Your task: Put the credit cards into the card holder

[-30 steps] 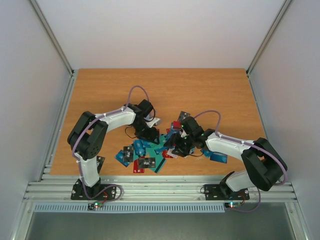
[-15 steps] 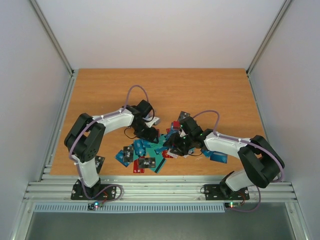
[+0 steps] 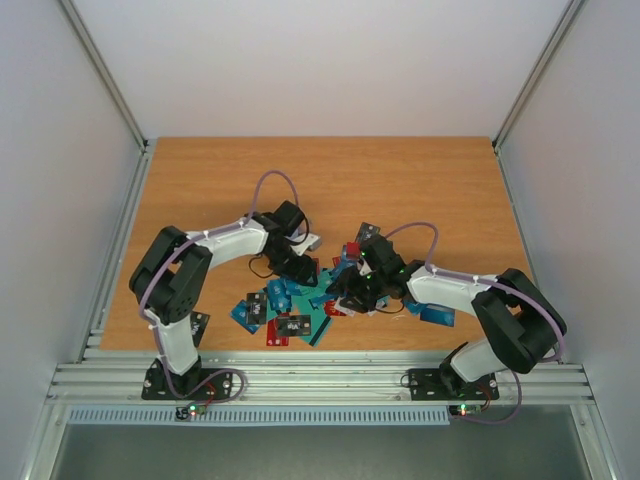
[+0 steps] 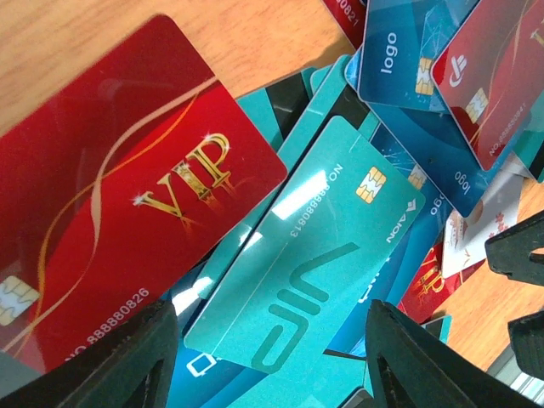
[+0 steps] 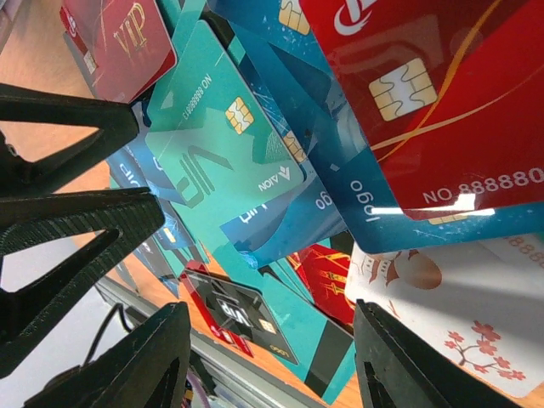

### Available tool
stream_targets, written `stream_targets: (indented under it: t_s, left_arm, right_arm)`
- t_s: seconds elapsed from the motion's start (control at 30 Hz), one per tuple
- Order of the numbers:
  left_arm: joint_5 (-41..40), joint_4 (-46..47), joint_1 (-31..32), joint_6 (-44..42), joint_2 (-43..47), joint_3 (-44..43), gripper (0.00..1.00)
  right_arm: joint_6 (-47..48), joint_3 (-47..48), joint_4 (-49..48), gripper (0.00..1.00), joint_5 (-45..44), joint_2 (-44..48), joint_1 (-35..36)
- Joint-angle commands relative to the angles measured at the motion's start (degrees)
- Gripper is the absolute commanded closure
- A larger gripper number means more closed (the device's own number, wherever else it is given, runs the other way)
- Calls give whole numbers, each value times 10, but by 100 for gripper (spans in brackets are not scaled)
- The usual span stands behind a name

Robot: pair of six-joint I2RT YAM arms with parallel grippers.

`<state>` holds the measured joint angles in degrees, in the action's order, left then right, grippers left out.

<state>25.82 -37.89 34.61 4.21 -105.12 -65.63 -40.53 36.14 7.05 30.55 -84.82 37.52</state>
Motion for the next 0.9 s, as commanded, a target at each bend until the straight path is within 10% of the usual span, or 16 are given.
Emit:
stream_targets:
  t_s: [0.0,0.87]
  left_arm:
    - [23,25,8,0,-8,15,39]
    - [87,129,49,120,64,125,46]
  right_arm:
    - [-10,-13,-25,47,2,-4,4]
    - [-20,-40,-99,49,14,-26,4]
